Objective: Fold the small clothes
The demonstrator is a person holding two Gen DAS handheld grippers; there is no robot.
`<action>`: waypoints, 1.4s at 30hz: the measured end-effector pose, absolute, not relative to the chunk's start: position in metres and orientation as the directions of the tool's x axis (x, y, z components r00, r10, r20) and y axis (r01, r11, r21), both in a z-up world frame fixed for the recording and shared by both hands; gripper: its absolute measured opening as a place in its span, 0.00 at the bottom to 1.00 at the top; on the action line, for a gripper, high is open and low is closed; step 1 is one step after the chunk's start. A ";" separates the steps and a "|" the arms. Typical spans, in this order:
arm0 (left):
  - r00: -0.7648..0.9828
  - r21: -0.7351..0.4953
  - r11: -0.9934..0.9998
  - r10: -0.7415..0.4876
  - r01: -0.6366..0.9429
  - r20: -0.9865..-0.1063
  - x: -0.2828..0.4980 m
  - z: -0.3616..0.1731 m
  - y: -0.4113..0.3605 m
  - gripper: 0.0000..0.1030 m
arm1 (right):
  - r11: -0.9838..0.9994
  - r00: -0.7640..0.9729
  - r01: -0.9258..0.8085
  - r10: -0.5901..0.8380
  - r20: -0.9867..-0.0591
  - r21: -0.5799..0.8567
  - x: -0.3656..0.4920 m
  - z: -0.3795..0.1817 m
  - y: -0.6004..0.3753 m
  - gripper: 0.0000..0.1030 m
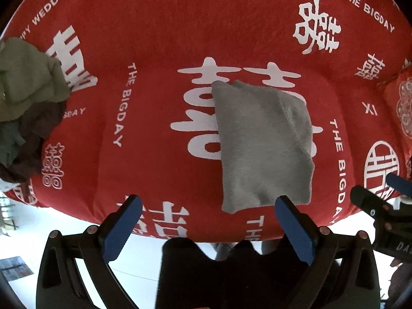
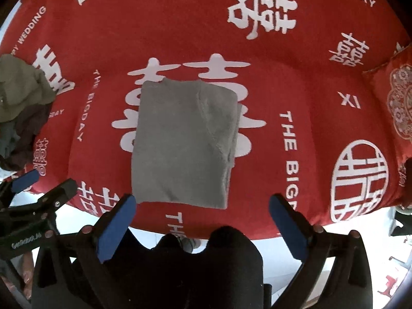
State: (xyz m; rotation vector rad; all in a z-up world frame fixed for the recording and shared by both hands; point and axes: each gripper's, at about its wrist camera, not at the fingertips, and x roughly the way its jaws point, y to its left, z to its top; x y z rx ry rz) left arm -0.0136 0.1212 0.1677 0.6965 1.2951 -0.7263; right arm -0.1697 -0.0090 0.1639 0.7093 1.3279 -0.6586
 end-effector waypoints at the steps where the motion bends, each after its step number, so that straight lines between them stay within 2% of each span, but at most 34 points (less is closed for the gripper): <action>1: 0.127 0.052 0.594 -0.086 0.803 -0.988 -0.014 0.170 0.122 1.00 | 0.627 0.118 0.775 -0.030 -0.993 0.073 -0.169 0.165 -0.009 1.00; 16: 0.160 0.070 0.584 -0.104 0.809 -0.982 -0.014 0.181 0.123 1.00 | 0.625 0.090 0.780 -0.137 -0.986 -0.015 -0.171 0.187 -0.007 1.00; 42: 0.206 0.110 0.611 -0.090 0.784 -0.974 -0.016 0.186 0.123 1.00 | 0.634 0.097 0.773 -0.121 -0.988 -0.001 -0.166 0.186 -0.005 1.00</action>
